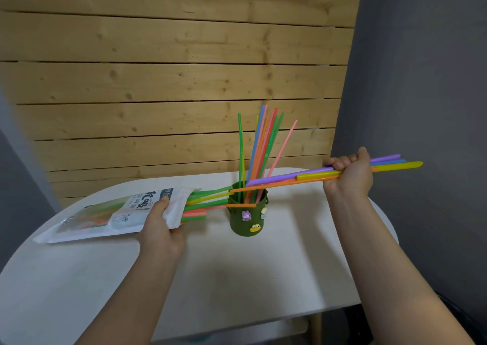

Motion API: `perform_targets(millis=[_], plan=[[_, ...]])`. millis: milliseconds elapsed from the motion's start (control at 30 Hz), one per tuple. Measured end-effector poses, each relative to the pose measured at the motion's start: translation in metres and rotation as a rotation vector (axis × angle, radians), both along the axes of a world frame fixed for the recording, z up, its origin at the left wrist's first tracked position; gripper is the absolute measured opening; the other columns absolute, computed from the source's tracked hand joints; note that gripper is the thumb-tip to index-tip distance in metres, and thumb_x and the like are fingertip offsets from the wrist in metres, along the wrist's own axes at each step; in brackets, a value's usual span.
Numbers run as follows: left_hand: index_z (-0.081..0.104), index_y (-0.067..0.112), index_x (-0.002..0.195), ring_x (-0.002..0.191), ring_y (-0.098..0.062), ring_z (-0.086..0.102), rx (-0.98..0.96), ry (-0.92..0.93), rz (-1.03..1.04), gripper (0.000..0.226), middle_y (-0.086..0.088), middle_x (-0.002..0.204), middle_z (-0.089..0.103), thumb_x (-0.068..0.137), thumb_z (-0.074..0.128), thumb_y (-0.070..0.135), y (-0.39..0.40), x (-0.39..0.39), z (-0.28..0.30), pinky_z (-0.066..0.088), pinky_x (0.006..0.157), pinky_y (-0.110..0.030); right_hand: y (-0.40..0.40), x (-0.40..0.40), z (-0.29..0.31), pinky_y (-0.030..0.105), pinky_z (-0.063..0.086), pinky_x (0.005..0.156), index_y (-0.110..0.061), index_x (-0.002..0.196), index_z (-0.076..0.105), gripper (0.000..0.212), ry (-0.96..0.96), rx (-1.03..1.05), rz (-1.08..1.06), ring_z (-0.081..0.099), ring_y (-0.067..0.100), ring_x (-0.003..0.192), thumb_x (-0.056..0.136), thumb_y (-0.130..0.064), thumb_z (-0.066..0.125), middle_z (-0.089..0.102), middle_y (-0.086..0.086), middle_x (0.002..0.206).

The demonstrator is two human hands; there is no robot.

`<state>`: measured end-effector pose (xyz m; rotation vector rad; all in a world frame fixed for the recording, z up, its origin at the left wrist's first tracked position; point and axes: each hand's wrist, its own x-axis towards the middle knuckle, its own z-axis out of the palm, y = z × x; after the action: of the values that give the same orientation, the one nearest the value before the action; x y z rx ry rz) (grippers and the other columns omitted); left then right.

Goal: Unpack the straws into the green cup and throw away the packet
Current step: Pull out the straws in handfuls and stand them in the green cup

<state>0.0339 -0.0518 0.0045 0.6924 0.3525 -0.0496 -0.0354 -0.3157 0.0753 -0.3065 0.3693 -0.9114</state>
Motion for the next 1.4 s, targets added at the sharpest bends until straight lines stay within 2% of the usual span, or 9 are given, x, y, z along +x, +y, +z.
perform_targets(millis=[100, 267, 433, 600, 733, 867, 1067, 1233, 1400], plan=[[0.043, 0.013, 0.144, 0.122, -0.022, 0.060, -0.007, 0.003, -0.018, 0.055, -0.007, 0.139, 0.058, 0.092, 0.059, 0.009, 0.001, 0.000, 0.000, 0.049, 0.102, -0.042, 0.001, 0.004, 0.001, 0.021, 0.036, 0.043, -0.016, 0.057, 0.036, 0.041, 0.027, -0.055, -0.033, 0.026, 0.009, 0.035, 0.092, -0.026, 0.054, 0.027, -0.006, 0.041], [0.045, 0.014, 0.142, 0.088, -0.015, 0.065, 0.011, 0.013, -0.047, 0.053, -0.004, 0.117, 0.064, 0.091, 0.060, 0.010, -0.001, -0.002, 0.000, 0.056, 0.075, -0.031, 0.004, 0.008, 0.005, 0.022, 0.036, 0.043, -0.018, 0.053, 0.033, 0.046, 0.071, -0.154, -0.074, 0.026, 0.010, 0.035, 0.091, -0.029, 0.055, 0.025, -0.008, 0.038], [0.044, 0.014, 0.143, 0.081, -0.012, 0.064, 0.006, 0.025, -0.038, 0.055, -0.005, 0.120, 0.061, 0.091, 0.061, 0.010, 0.002, 0.000, 0.002, 0.058, 0.053, -0.024, 0.014, 0.014, 0.007, 0.023, 0.038, 0.044, -0.018, 0.054, 0.032, 0.046, 0.120, -0.290, -0.089, 0.028, 0.010, 0.036, 0.092, -0.031, 0.054, 0.026, -0.007, 0.037], [0.043, 0.013, 0.144, 0.103, -0.019, 0.063, -0.001, 0.027, -0.050, 0.055, -0.008, 0.139, 0.059, 0.091, 0.060, 0.010, 0.004, 0.000, 0.004, 0.059, 0.059, -0.026, 0.026, 0.023, 0.008, 0.024, 0.042, 0.045, -0.017, 0.056, 0.038, 0.042, 0.201, -0.408, -0.075, 0.032, 0.010, 0.036, 0.092, -0.034, 0.054, 0.031, -0.007, 0.037], [0.044, 0.015, 0.143, 0.110, -0.020, 0.062, 0.001, 0.041, -0.038, 0.055, -0.008, 0.141, 0.057, 0.091, 0.061, 0.010, 0.004, -0.001, 0.005, 0.058, 0.060, -0.025, 0.036, 0.035, 0.009, 0.025, 0.046, 0.048, -0.017, 0.061, 0.041, 0.038, 0.280, -0.560, -0.063, 0.039, 0.008, 0.036, 0.092, -0.036, 0.052, 0.037, -0.008, 0.036], [0.044, 0.015, 0.144, 0.097, -0.017, 0.064, 0.002, 0.040, -0.035, 0.057, -0.006, 0.130, 0.062, 0.090, 0.062, 0.009, 0.006, -0.001, 0.006, 0.058, 0.057, -0.025, 0.050, 0.050, 0.008, 0.025, 0.048, 0.051, -0.023, 0.064, 0.047, 0.032, 0.366, -0.736, -0.073, 0.045, 0.010, 0.043, 0.092, -0.038, 0.052, 0.043, -0.006, 0.043], [0.047, 0.017, 0.141, 0.084, -0.013, 0.065, -0.004, 0.006, -0.029, 0.052, -0.005, 0.129, 0.063, 0.091, 0.059, 0.008, 0.008, -0.003, 0.009, 0.055, 0.074, -0.032, 0.069, 0.070, -0.002, 0.022, 0.047, 0.051, -0.022, 0.063, 0.047, 0.034, 0.518, -0.980, -0.040, 0.054, 0.004, 0.044, 0.090, -0.041, 0.054, 0.049, -0.010, 0.048], [0.047, 0.016, 0.141, 0.094, -0.017, 0.064, 0.001, -0.006, -0.021, 0.051, -0.007, 0.137, 0.060, 0.092, 0.059, 0.008, 0.015, 0.000, 0.010, 0.055, 0.074, -0.031, 0.076, 0.077, -0.013, 0.025, 0.043, 0.068, -0.014, 0.082, 0.060, 0.018, 0.684, -1.295, 0.116, 0.062, 0.021, 0.077, 0.088, -0.031, 0.059, 0.064, 0.003, 0.078], [0.047, 0.016, 0.139, 0.105, -0.021, 0.062, -0.021, -0.016, -0.005, 0.051, -0.009, 0.137, 0.060, 0.091, 0.060, 0.006, 0.015, 0.001, 0.013, 0.050, 0.096, -0.042, 0.080, 0.076, -0.017, 0.023, 0.041, 0.070, -0.006, 0.104, 0.060, 0.032, 0.759, -1.414, 0.118, 0.055, 0.017, 0.082, 0.082, -0.028, 0.069, 0.060, 0.000, 0.090]])
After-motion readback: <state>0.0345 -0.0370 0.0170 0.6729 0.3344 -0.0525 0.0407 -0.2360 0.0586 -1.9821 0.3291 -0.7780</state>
